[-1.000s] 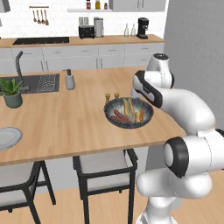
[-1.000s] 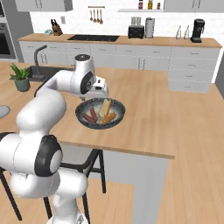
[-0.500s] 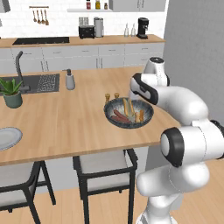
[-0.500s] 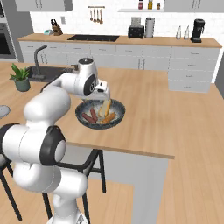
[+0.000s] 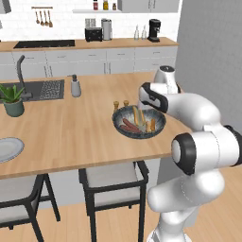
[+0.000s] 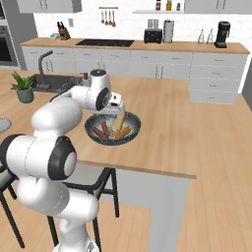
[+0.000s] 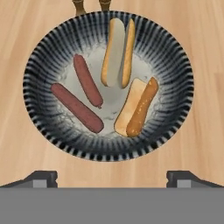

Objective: Place one bun and one sausage from the bowl on each plate.

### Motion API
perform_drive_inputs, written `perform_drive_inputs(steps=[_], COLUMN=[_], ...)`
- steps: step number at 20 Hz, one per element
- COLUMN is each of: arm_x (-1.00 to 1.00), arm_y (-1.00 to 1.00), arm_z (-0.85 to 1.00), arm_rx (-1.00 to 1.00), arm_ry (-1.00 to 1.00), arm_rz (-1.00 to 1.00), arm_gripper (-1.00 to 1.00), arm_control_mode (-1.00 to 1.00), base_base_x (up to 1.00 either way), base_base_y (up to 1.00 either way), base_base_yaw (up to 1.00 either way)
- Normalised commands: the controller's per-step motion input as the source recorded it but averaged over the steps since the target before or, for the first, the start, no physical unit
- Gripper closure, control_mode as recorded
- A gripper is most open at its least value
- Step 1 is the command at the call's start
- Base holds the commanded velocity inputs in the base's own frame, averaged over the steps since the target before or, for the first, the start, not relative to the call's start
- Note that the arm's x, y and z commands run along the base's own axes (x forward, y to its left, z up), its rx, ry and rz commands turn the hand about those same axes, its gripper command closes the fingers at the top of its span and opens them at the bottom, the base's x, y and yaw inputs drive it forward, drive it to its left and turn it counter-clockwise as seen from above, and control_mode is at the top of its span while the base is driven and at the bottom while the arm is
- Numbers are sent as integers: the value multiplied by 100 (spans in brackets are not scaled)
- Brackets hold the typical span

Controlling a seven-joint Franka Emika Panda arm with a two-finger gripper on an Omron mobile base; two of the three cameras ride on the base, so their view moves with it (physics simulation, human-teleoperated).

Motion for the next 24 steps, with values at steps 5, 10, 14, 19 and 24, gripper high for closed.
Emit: perform_drive_inputs(steps=[5, 10, 14, 19, 24], arm_x=[16, 27, 53, 47, 47], arm_y=[0, 0, 4, 0, 0], arm_z=[-20, -15, -7, 0, -10], arm_rx=[0, 0, 0, 0, 0], arm_ry=[0, 0, 0, 0, 0], arm_rz=[0, 0, 0, 0, 0], arm_gripper=[-100, -100, -100, -100, -100], arm_control_mode=[-100, -100, -100, -100, -100], base_base_x=[0, 0, 0, 0, 0], base_base_y=[0, 0, 0, 0, 0], base_base_yaw=[0, 0, 0, 0, 0])
